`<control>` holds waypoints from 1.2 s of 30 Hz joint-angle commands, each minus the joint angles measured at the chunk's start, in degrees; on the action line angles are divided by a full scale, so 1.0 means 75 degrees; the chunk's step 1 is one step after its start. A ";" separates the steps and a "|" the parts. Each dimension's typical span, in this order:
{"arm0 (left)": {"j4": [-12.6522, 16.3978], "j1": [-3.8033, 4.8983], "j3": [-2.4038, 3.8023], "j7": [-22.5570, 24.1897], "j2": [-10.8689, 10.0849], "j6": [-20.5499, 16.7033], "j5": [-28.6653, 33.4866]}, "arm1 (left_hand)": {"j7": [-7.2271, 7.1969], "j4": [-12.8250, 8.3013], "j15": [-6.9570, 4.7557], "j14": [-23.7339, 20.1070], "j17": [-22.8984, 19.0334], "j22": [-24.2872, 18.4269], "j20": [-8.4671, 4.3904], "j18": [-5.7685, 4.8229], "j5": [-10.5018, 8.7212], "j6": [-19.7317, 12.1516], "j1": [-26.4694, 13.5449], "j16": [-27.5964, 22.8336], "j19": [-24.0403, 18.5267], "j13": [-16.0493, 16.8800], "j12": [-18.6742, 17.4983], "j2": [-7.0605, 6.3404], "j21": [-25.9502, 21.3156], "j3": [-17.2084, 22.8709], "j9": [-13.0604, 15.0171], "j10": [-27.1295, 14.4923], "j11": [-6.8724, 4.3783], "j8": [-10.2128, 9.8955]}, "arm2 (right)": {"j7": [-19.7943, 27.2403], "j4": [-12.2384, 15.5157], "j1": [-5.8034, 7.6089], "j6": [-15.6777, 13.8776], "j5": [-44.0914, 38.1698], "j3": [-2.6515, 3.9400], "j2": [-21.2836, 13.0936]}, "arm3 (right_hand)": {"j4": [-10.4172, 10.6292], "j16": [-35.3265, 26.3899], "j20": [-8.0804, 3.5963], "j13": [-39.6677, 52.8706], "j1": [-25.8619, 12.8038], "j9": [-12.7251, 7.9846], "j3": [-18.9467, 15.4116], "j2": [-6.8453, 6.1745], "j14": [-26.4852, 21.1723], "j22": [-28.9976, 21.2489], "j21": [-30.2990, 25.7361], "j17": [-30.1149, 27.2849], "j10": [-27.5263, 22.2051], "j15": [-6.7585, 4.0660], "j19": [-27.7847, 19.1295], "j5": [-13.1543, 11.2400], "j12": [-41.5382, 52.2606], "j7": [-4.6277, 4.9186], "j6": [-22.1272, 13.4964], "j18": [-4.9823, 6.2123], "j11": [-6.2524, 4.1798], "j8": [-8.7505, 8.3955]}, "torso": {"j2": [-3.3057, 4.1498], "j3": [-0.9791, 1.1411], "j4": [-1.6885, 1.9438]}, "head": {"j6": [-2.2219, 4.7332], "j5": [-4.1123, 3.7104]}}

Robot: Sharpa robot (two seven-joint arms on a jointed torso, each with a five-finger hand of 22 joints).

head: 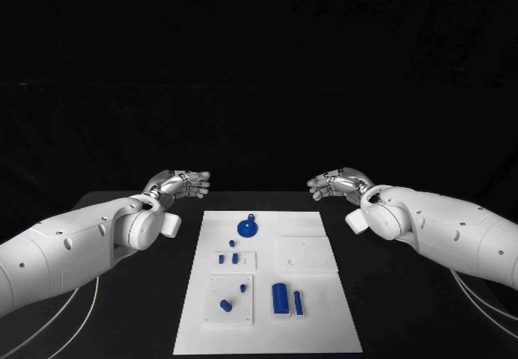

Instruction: Assemble the parts on the task board

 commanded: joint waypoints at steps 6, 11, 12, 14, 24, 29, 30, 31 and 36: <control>-0.0224 0.0004 0.0008 0.0277 0.0251 -0.0112 0.0532 | -0.0059 -0.0078 -0.0014 -0.0146 -0.0019 -0.0057 0.0069 0.0128 0.0054 -0.0163 0.0124 -0.0126 -0.0035 0.0014 -0.0008 0.0066 -0.0161 0.0000 -0.0019 -0.0181 -0.0024 -0.0060 | 0.0702 -0.0188 -0.0170 0.0139 0.0635 0.0132 0.0125 | 0.0024 -0.1155 0.0367 -0.2479 0.0192 -0.0276 -0.0385 0.0241 0.0212 -0.0692 -0.0874 -0.1354 0.0988 0.0174 -0.0193 -0.0074 -0.1676 -0.0053 -0.0196 0.0085 -0.0002 0.0086 | -0.0097 0.0040 0.0048 | 0.0109 0.0060; -0.0169 -0.0024 0.0010 0.0112 0.0237 -0.0102 0.0282 | -0.1123 0.2047 -0.1168 -0.6406 -0.2793 -0.3325 -0.0316 -0.0292 -0.0767 -0.6404 -0.7018 -0.3200 -0.4683 -0.0501 -0.0509 0.0583 -0.3629 -0.3146 -0.3640 -0.2894 -0.1118 -0.1991 | 0.0425 -0.0136 -0.0192 -0.0029 0.0430 0.0130 0.0096 | 0.2244 -0.3675 -0.1043 -0.4563 -0.7181 -0.4623 -0.3714 0.0444 -0.6434 -0.7318 -0.3507 -0.5198 -0.6493 -0.0934 -0.4930 -0.1479 -0.2769 -0.1364 -0.6635 -0.1236 -0.1216 -0.1209 | -0.0100 0.0036 0.0031 | 0.0080 0.0059; -0.0125 -0.0047 0.0018 0.0130 0.0225 -0.0147 0.0289 | -0.1123 0.2047 -0.1168 -0.6406 -0.2793 -0.3563 -0.0316 -0.0292 -0.0767 -0.6404 -0.7018 -0.3200 -0.4683 -0.0501 -0.0509 0.0583 -0.3629 -0.3146 -0.3640 -0.8305 -0.1118 -0.1991 | 0.0445 -0.0093 -0.0208 -0.0075 0.0454 0.0131 0.0086 | 0.2244 -0.3675 -0.1043 -0.4563 -0.7181 -0.4623 -0.3714 0.0444 -0.6434 -0.7318 -0.3507 -0.5198 -0.6493 -0.0934 -0.4930 -0.1479 -0.2769 -0.1364 -0.6635 -0.1236 -0.1216 -0.1209 | -0.0123 0.0041 0.0028 | 0.0065 0.0064; 0.0051 -0.0135 0.0052 0.0200 0.0177 -0.0324 0.0314 | -0.1123 0.2047 -0.1168 -0.6406 -0.2793 -0.4153 -0.0316 -0.0292 -0.0767 -0.6404 -0.7018 -0.3200 -0.4683 -0.0501 -0.0509 0.0583 -0.3629 -0.3146 -0.3640 -0.8305 -0.1118 -0.1991 | 0.0525 0.0072 -0.0267 -0.0252 0.0546 0.0137 0.0048 | 0.2244 -0.3675 -0.1043 -0.4563 -0.7181 -0.4623 -0.3714 0.0444 -0.6434 -0.7318 -0.3507 -0.5198 -0.6493 -0.0934 -0.4930 -0.1479 -0.2769 -0.1364 -0.6635 -0.1236 -0.1216 -0.1209 | -0.0212 0.0062 0.0018 | 0.0009 0.0085; 0.1813 -0.1015 0.0391 0.0901 -0.0303 -0.2105 0.0565 | -0.1123 0.2047 -0.1168 -0.6406 -0.2793 -0.9810 -0.0316 -0.0292 -0.0767 -0.6404 -0.7018 -0.3200 -0.4683 -0.0501 -0.0509 0.0583 -0.3629 -0.3146 -0.3640 -0.8305 -0.1118 -0.1991 | 0.1325 0.1735 -0.0866 -0.2033 0.1470 0.0192 -0.0335 | 0.2244 -0.3675 -0.1043 -0.4563 -0.7181 -0.4623 -0.3714 0.0444 -0.6434 -0.7318 -0.3507 -0.5198 -0.6493 -0.0934 -0.4930 -0.1479 -0.2769 -0.1364 -0.6635 -0.1236 -0.1216 -0.1209 | -0.0849 0.0215 -0.0056 | -0.0396 0.0239; 0.2992 -0.1605 0.0618 0.1369 -0.0625 -0.3297 0.0734 | -0.1123 0.2047 -0.1168 -0.6406 -0.2793 -0.9810 -0.0316 -0.0292 -0.0767 -0.6404 -0.7018 -0.3200 -0.4683 -0.0501 -0.0509 0.0583 -0.3629 -0.3146 -0.3640 -0.8305 -0.1118 -0.1991 | 0.1913 0.2956 -0.1307 -0.3342 0.2149 0.0233 -0.0616 | 0.2244 -0.3675 -0.1043 -0.4563 -0.7181 -0.4623 -0.3714 0.0444 -0.6434 -0.7318 -0.3507 -0.5198 -0.6493 -0.0934 -0.4930 -0.1479 -0.2769 -0.1364 -0.6635 -0.1236 -0.1216 -0.1209 | -0.0940 0.0237 -0.0067 | -0.0453 0.0261; 0.3159 -0.1689 0.0650 0.1436 -0.0670 -0.3466 0.0757 | -0.1123 0.2047 -0.1168 -0.6406 -0.2793 -0.9810 -0.0316 -0.0292 -0.0767 -0.6404 -0.7018 -0.3200 -0.4683 -0.0501 -0.0509 0.0583 -0.3629 -0.3146 -0.3640 -0.8305 -0.1118 -0.1991 | 0.2009 0.3154 -0.1378 -0.3554 0.2259 0.0239 -0.0662 | 0.2244 -0.3675 -0.1043 -0.4563 -0.7181 -0.4623 -0.3714 0.0444 -0.6434 -0.7318 -0.3507 -0.5198 -0.6493 -0.0934 -0.4930 -0.1479 -0.2769 -0.1364 -0.6635 -0.1236 -0.1216 -0.1209 | -0.0940 0.0237 -0.0067 | -0.0453 0.0261; 0.3312 -0.1765 0.0680 0.1497 -0.0712 -0.3621 0.0779 | -0.1123 0.2047 -0.1168 -0.6406 -0.2793 -0.9810 -0.0316 -0.0292 -0.0767 -0.6404 -0.7018 -0.3200 -0.4683 -0.0501 -0.0509 0.0583 -0.3629 -0.3146 -0.3640 -0.8305 -0.1118 -0.1991 | 0.2098 0.3339 -0.1445 -0.3753 0.2362 0.0246 -0.0705 | 0.2244 -0.3675 -0.1043 -0.4563 -0.7181 -0.4623 -0.3714 0.0444 -0.6434 -0.7318 -0.3507 -0.5198 -0.6493 -0.0934 -0.4930 -0.1479 -0.2769 -0.1364 -0.6635 -0.1236 -0.1216 -0.1209 | -0.0940 0.0237 -0.0067 | -0.0453 0.0261; 0.3892 -0.2055 0.0792 0.1727 -0.0870 -0.4207 0.0862 | -0.1123 0.2047 -0.1168 -0.6406 -0.2793 -0.9810 -0.0316 -0.0292 -0.0767 -0.6404 -0.7018 -0.3200 -0.4683 -0.0501 -0.0509 0.0583 -0.3629 -0.3146 -0.3640 -0.8305 -0.1118 -0.1991 | 0.2469 0.4110 -0.1723 -0.4579 0.2791 0.0271 -0.0882 | 0.2244 -0.3675 -0.1043 -0.4563 -0.7181 -0.4623 -0.3714 0.0444 -0.6434 -0.7318 -0.3507 -0.5198 -0.6493 -0.0934 -0.4930 -0.1479 -0.2769 -0.1364 -0.6635 -0.1236 -0.1216 -0.1209 | -0.0940 0.0237 -0.0067 | -0.0453 0.0261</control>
